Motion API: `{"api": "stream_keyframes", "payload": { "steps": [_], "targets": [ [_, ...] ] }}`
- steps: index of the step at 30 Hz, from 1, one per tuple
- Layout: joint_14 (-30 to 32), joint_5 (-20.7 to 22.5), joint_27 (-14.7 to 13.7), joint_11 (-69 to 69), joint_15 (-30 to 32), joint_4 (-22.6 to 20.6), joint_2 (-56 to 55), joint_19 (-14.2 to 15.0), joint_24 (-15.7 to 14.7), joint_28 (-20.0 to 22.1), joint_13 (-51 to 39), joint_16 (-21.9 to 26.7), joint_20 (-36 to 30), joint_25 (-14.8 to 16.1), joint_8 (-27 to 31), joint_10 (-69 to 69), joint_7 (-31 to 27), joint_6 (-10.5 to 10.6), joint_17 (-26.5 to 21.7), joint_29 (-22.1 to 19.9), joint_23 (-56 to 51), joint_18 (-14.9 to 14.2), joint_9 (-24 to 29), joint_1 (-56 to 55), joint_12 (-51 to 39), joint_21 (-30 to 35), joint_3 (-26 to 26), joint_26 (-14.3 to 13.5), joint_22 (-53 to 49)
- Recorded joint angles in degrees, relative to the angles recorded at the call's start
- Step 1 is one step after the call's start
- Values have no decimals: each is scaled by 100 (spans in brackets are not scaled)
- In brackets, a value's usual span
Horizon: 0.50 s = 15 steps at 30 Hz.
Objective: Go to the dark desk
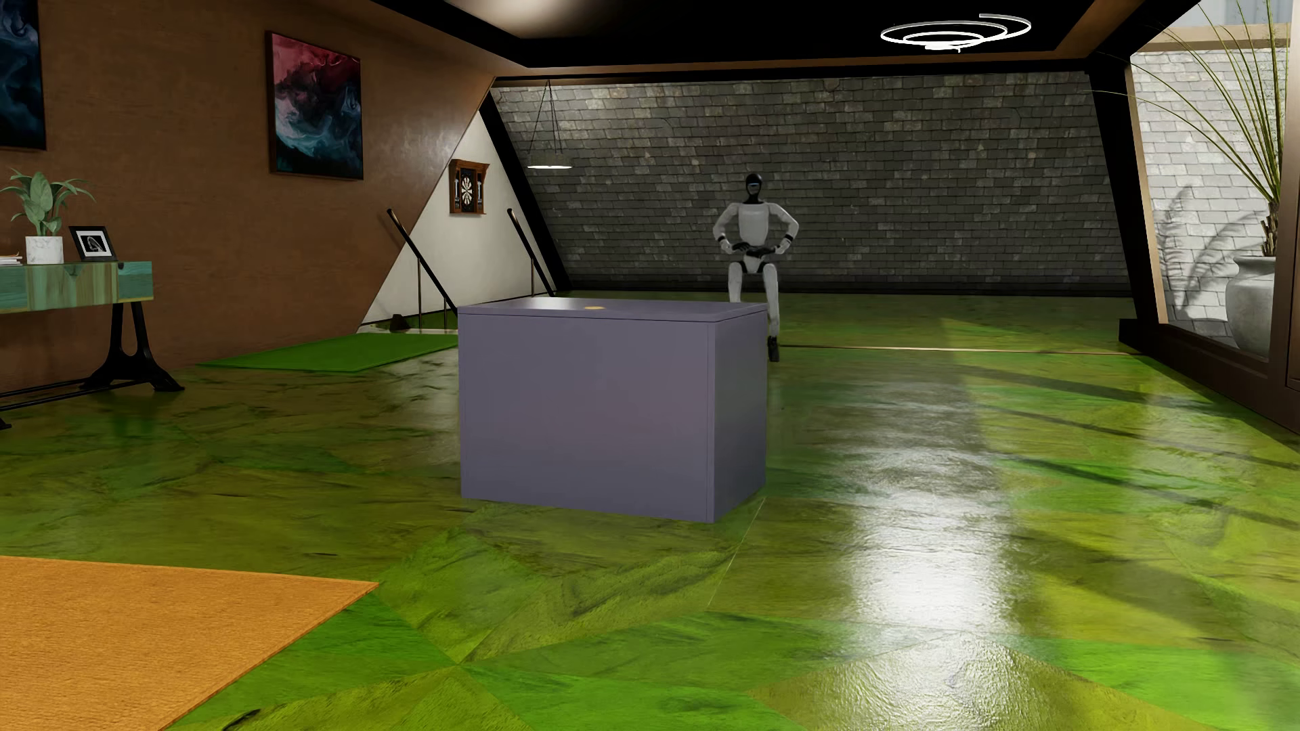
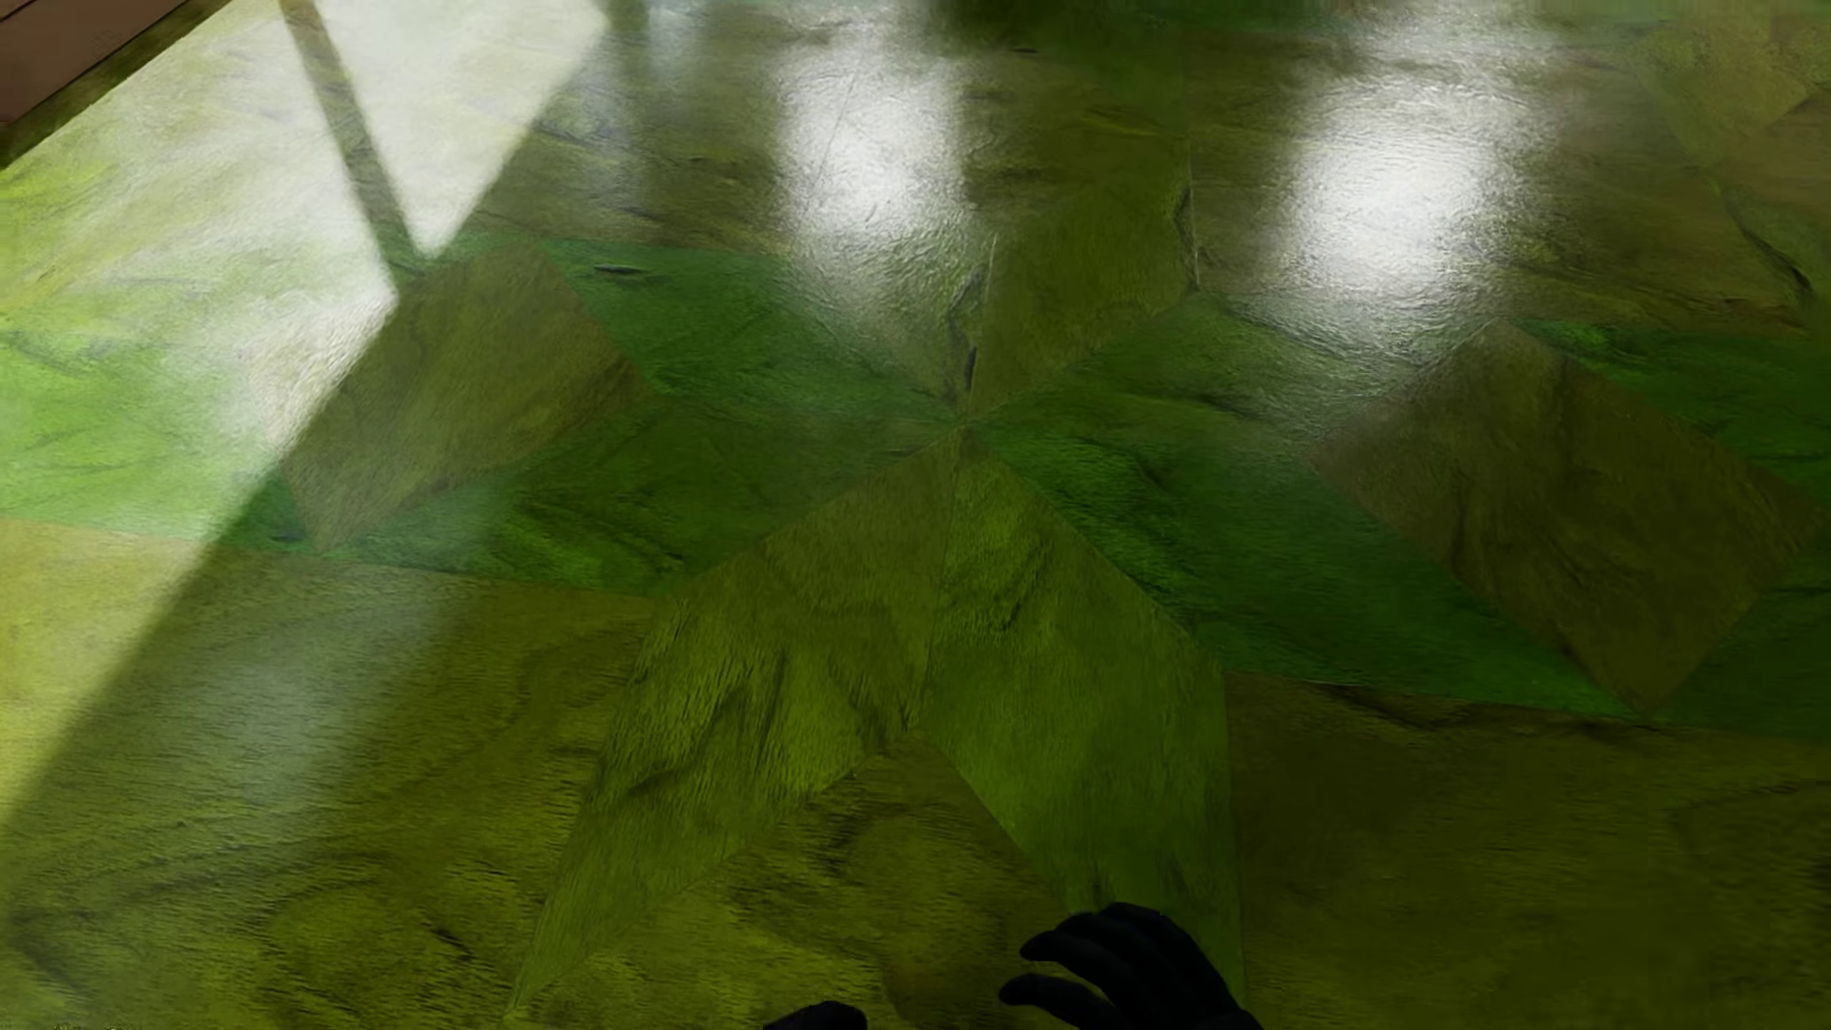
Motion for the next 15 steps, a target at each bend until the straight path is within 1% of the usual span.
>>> {"api": "stream_keyframes", "payload": {
  "steps": [1, 2, 3, 4, 5, 6, 7, 9, 10, 11, 12, 13, 14, 15],
  "targets": [
    [-33, 122, 57, 136, -187, 247, 81, -41, 75, 70, -75, 20, 7, 110, -104, 703, -26, 90, 64, 0, -41, 50, 24, -398, -62, 90, 14, -1, 24],
    [-384, 234, 35, 268, -376, 248, 174, -73, 151, 153, -25, 36, 53, 165, -178, 1244, -169, 168, 102, 2, -94, 17, 51, -789, -53, 69, 38, 11, -8],
    [-624, 311, 16, 335, -546, 114, 316, -95, 246, 253, -1, 21, 140, 202, -228, 1542, -298, 221, 125, 1, -100, 4, 73, -1120, -3, 52, 55, 22, -30],
    [-848, 364, 58, 379, -708, -16, 480, -108, 258, 319, 69, 69, 122, 169, -274, 1582, -366, 250, 132, 2, -98, -42, 91, -1387, -21, 86, 63, 83, -62],
    [-1152, 397, 93, 384, -855, -123, 666, -117, 272, 308, 97, 115, 123, 154, -310, 1458, -365, 263, 101, 5, -41, 21, 105, -1643, 12, 136, 70, 143, -103],
    [-1511, 423, 98, 373, -990, -166, 846, -124, 284, 250, 144, 79, 151, 143, -336, 1152, -290, 266, 54, -1, 13, 37, 115, -1878, 34, 165, 77, 174, -64],
    [-1739, 444, 93, 331, -1100, -178, 1020, -125, 299, 201, 152, 52, 212, 169, -348, 665, -169, 263, 39, -1, 58, 73, 118, -2079, 79, 187, 92, 189, -56],
    [-1909, 470, 72, 101, -1216, -186, 1384, -113, 373, 157, 120, -42, 390, 251, -336, -722, 224, 243, 54, 4, 92, 435, 101, -2337, 163, 201, 143, 183, -74],
    [-1751, 486, 61, -34, -1252, -242, 1570, -99, 407, 132, 99, -87, 484, 285, -324, -1532, 375, 225, 53, 4, 106, 455, 82, -2400, 204, 217, 177, 162, -72],
    [-1432, 494, 56, -203, -1259, -351, 1769, -83, 427, 93, 73, -150, 578, 315, -303, -2405, 480, 200, 34, 4, 118, 541, 58, -2405, 244, 243, 208, 123, -65],
    [-913, 495, 55, -384, -1248, -542, 1982, -66, 451, 44, 40, -226, 691, 349, -256, -3142, 359, 163, 3, 4, 121, 574, 35, -2409, 289, 280, 240, 76, -58],
    [-510, 494, 56, -526, -1248, -769, 2192, -43, 509, -1, 2, -298, 843, 400, -185, -3657, 25, 114, -34, 4, 123, 477, 14, -2392, 352, 333, 270, 28, -58],
    [-84, 479, 61, -584, -1256, -975, 2375, -29, 627, 17, -44, -373, 1020, 463, -100, -3748, -342, 59, -67, 5, 135, 810, -5, -2281, 413, 381, 295, -41, -71],
    [-260, 399, 73, -574, -1215, -1076, 2503, -19, 799, 182, -90, -481, 1168, 498, -35, -3497, -390, -11, -78, -1, 168, 831, -11, -2267, 428, 385, 305, -150, -94]
  ]
}}
